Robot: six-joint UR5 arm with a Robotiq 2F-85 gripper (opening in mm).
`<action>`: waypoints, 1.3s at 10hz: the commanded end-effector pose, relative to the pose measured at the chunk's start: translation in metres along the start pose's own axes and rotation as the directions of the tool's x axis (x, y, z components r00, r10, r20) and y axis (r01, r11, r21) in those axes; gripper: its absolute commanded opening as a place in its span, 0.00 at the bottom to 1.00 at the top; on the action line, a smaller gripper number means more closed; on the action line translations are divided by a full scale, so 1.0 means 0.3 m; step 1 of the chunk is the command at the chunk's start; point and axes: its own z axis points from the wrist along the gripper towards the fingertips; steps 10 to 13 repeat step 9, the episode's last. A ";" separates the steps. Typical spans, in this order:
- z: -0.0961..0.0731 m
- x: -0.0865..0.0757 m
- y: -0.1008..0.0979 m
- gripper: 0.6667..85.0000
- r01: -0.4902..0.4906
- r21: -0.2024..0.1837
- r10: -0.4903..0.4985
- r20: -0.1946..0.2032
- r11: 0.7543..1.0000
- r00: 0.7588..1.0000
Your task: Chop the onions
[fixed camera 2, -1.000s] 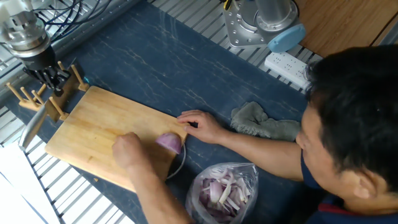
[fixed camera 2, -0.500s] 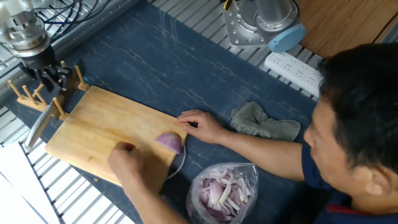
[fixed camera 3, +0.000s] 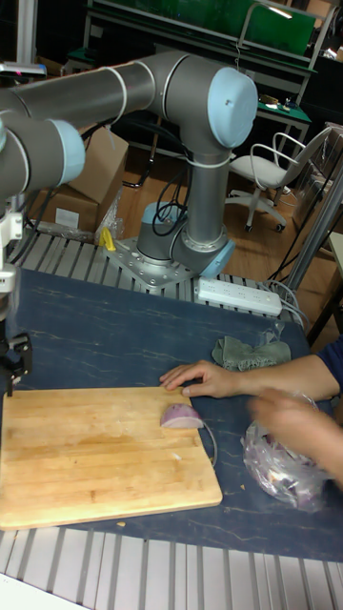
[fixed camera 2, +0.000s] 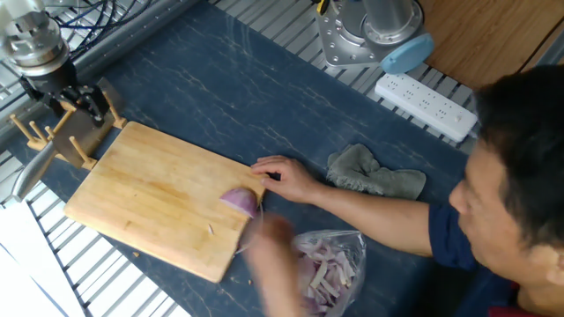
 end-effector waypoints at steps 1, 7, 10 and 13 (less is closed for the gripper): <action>-0.113 -0.005 0.078 0.87 -0.089 -0.021 0.087 -0.064 0.996 0.994; -0.290 -0.130 0.253 0.17 -0.207 0.001 0.206 -0.077 0.978 0.976; -0.293 -0.145 0.275 0.00 -0.222 -0.014 0.220 -0.070 0.975 0.973; -0.293 -0.145 0.275 0.00 -0.222 -0.014 0.220 -0.070 0.975 0.973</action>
